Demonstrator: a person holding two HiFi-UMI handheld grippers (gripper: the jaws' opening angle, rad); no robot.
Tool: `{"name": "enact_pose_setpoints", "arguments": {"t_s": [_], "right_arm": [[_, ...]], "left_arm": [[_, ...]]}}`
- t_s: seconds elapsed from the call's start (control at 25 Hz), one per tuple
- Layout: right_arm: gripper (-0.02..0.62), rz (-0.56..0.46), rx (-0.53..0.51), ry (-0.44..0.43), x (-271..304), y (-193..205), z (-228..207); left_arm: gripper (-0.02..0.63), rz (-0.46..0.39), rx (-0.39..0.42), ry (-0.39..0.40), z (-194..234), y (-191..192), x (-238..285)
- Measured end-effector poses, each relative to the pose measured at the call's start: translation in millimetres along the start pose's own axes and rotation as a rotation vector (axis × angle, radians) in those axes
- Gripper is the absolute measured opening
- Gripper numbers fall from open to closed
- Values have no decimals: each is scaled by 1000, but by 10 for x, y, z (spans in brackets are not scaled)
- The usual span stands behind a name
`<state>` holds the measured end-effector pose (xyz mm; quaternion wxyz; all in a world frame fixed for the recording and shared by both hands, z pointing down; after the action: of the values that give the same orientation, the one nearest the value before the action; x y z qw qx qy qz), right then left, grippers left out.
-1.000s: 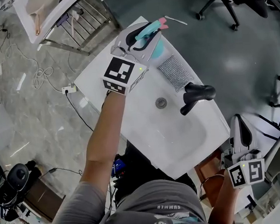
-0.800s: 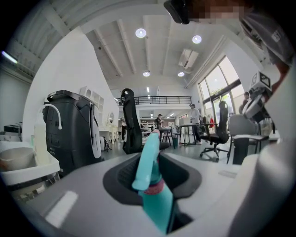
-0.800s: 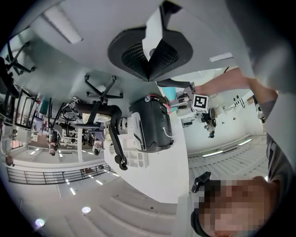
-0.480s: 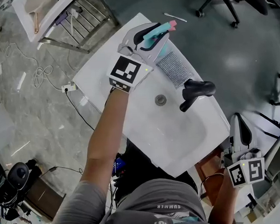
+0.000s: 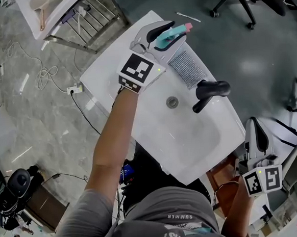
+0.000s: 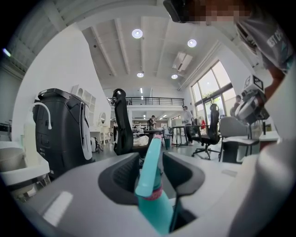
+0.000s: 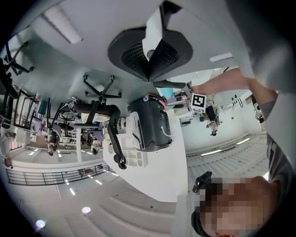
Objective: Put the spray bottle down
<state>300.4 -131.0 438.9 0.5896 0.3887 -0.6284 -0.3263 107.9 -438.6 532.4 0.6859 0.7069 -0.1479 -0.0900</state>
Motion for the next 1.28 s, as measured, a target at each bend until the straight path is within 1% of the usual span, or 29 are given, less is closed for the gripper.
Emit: {"name": "enact_pose_setpoints", "arguments": {"t_s": [0.28, 0.64, 0.96, 1.16, 1.28], "right_arm": [[2, -11, -5, -6, -51, 9, 52], [2, -29, -12, -16, -147, -87, 113], [2, -67, -27, -32, -218, -222, 187], [2, -102, -42, -51, -279, -325, 272], [2, -127, -54, -68, -314, -413, 317]], "left_arm": [[221, 5, 20, -14, 2, -39, -54], [252, 6, 53, -18, -34, -207, -189], [252, 6, 104, -19, -101, -433, -428], [245, -1, 139, -40, -133, -663, -664], [227, -6, 162, -57, -163, -839, -824]]}}
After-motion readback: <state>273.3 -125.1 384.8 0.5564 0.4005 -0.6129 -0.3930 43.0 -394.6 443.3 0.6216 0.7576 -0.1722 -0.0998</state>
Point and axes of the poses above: the fingertips, and each gripper's own axes: x forward along the fingers, z to its left, y out of its underside, the point moved 9 cm from there along -x, backward along the fingers, and after that the axes turned 3 degrees about -z, right-handed, at the moved point
